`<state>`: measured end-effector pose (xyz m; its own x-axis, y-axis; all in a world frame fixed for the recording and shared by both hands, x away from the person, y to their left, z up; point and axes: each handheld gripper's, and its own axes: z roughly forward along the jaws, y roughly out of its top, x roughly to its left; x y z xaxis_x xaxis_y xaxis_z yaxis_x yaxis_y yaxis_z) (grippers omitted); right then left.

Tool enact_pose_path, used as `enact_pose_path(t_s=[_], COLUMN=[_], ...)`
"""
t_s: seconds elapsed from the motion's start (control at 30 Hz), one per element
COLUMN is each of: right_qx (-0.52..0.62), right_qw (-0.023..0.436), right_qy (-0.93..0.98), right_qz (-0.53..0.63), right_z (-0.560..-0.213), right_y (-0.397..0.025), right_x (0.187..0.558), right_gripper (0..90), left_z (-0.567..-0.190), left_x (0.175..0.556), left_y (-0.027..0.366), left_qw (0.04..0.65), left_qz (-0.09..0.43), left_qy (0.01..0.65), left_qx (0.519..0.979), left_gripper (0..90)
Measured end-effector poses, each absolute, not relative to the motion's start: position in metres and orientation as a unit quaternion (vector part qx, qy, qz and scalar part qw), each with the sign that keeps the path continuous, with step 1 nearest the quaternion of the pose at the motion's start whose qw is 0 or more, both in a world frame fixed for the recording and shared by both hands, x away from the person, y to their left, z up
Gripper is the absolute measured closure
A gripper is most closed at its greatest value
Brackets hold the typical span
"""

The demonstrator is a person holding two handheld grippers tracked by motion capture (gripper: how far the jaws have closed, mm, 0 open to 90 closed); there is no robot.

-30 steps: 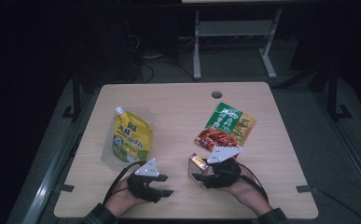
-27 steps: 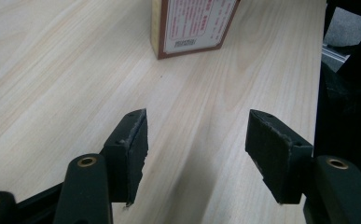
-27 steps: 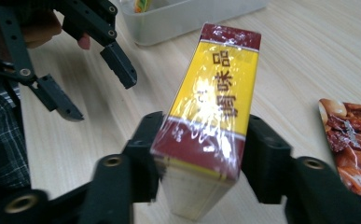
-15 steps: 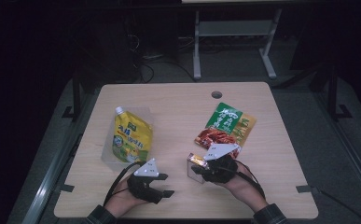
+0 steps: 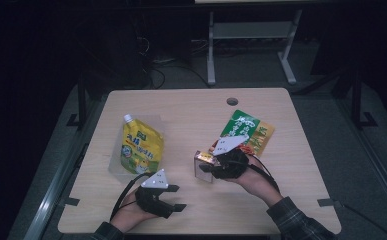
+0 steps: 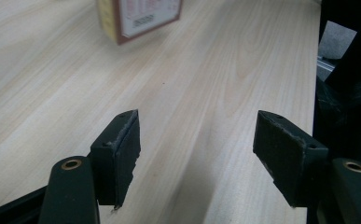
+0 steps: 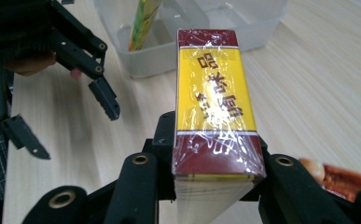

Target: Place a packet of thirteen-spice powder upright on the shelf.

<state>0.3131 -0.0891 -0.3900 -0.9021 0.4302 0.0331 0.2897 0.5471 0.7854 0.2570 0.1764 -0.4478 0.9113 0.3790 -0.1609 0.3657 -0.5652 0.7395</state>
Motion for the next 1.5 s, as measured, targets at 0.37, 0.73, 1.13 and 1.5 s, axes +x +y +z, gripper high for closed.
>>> enact_pose_path(t_s=[0.37, 0.73, 1.13, 1.5], right_qx=[0.148, 0.115, 0.09, 0.078], right_qw=[0.068, 0.061, 0.048, 0.043], right_qy=[0.885, 0.888, 0.891, 0.886], right_qz=[0.435, 0.441, 0.443, 0.454], right_z=[-0.386, -0.371, -0.361, -0.359], right_y=[-0.061, -0.033, -0.007, 0.013], right_x=[0.347, 0.375, 0.406, 0.418], right_gripper=[67.3, 67.3, 67.3, 67.3], left_z=[-0.446, -0.448, -0.448, -0.449], left_x=[0.257, 0.256, 0.256, 0.255], left_y=[0.182, 0.177, 0.172, 0.171], left_qw=[0.419, 0.419, 0.413, 0.414], left_qz=[0.017, 0.009, 0.001, -0.007], left_qy=[0.207, 0.205, 0.186, 0.18], left_qx=[0.884, 0.885, 0.892, 0.892], left_gripper=[28.6, 26.7, 26.8, 26.7])
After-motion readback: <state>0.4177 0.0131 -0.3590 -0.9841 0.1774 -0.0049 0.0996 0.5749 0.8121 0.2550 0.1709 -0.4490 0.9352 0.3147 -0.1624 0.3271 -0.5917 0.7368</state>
